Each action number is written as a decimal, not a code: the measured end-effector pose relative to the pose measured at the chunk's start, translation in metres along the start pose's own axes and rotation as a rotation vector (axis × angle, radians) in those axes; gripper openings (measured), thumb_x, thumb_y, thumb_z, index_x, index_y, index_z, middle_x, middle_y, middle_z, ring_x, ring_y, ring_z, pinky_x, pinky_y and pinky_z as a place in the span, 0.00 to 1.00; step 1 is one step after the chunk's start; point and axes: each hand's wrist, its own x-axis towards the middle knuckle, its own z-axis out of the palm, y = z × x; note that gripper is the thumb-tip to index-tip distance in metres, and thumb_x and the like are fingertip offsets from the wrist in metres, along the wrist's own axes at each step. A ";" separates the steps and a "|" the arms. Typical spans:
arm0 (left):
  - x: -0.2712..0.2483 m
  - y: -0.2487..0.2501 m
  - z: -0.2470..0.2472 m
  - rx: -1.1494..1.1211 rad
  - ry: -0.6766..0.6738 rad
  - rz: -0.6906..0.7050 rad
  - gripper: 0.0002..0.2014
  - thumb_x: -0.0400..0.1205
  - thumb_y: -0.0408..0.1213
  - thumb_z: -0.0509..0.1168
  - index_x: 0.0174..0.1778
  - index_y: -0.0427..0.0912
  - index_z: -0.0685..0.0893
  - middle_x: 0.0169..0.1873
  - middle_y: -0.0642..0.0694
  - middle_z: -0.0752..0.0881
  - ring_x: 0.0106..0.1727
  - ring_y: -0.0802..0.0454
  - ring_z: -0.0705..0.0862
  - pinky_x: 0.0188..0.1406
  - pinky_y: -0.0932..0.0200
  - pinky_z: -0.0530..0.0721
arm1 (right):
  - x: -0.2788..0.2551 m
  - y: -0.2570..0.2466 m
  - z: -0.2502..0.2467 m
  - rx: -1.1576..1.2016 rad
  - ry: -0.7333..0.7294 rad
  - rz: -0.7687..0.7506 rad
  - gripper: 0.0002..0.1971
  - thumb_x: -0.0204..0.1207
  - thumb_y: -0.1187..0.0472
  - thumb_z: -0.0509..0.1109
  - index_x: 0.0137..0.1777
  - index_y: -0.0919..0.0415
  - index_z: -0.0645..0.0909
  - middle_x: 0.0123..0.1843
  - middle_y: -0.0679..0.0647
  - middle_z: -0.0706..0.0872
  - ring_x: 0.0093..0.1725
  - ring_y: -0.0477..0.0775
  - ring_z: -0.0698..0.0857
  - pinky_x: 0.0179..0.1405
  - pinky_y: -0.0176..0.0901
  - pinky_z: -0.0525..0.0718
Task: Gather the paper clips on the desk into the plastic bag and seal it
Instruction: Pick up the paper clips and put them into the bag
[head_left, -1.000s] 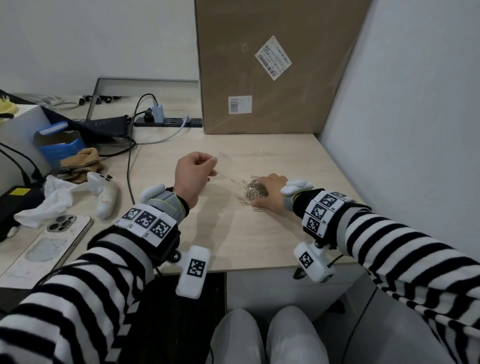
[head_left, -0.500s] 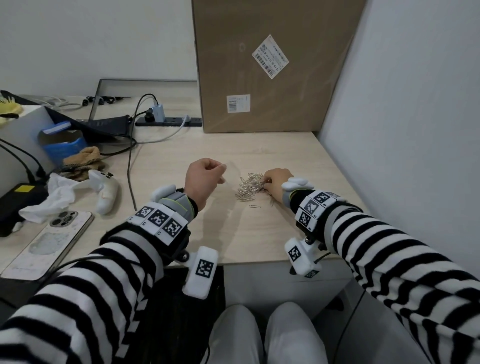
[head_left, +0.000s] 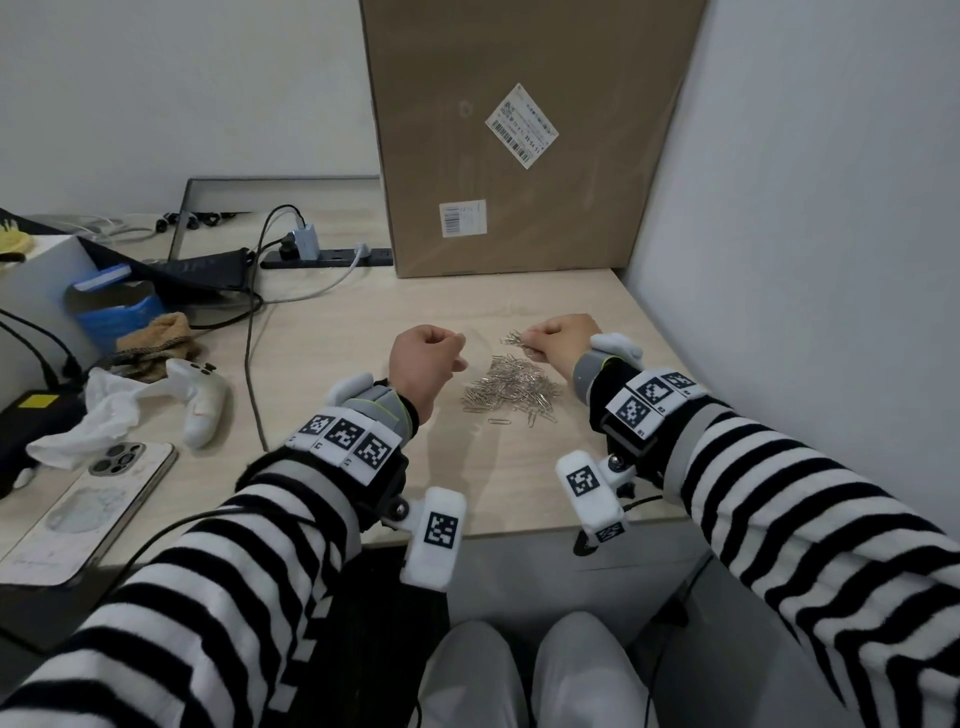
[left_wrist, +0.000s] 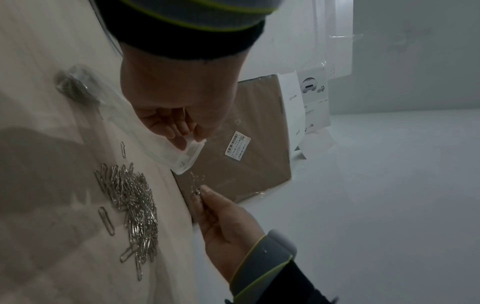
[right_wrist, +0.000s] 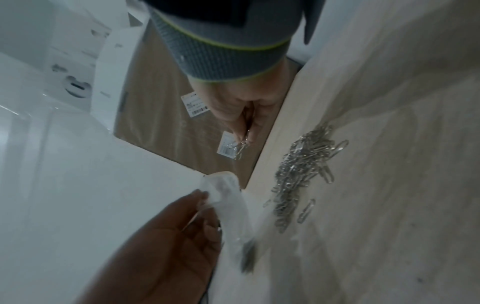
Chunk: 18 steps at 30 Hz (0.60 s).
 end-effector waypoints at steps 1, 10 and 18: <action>0.000 0.000 0.002 -0.002 0.000 -0.007 0.10 0.81 0.35 0.64 0.33 0.43 0.76 0.28 0.45 0.82 0.32 0.54 0.82 0.33 0.62 0.76 | 0.000 -0.004 0.000 0.028 0.000 -0.018 0.07 0.71 0.61 0.77 0.32 0.54 0.87 0.33 0.52 0.90 0.36 0.51 0.89 0.55 0.60 0.88; 0.001 0.001 0.007 -0.018 -0.011 -0.008 0.09 0.81 0.32 0.63 0.34 0.41 0.77 0.28 0.45 0.82 0.31 0.55 0.82 0.31 0.65 0.76 | -0.011 -0.041 0.002 -0.265 -0.138 -0.163 0.07 0.70 0.60 0.77 0.31 0.56 0.89 0.28 0.50 0.88 0.34 0.50 0.87 0.52 0.50 0.89; 0.001 -0.001 0.003 -0.013 -0.041 0.004 0.03 0.81 0.31 0.62 0.42 0.37 0.79 0.31 0.45 0.82 0.32 0.55 0.84 0.28 0.66 0.76 | -0.019 -0.063 0.024 -0.512 -0.214 -0.192 0.06 0.71 0.58 0.76 0.39 0.60 0.89 0.28 0.47 0.86 0.35 0.47 0.87 0.44 0.40 0.86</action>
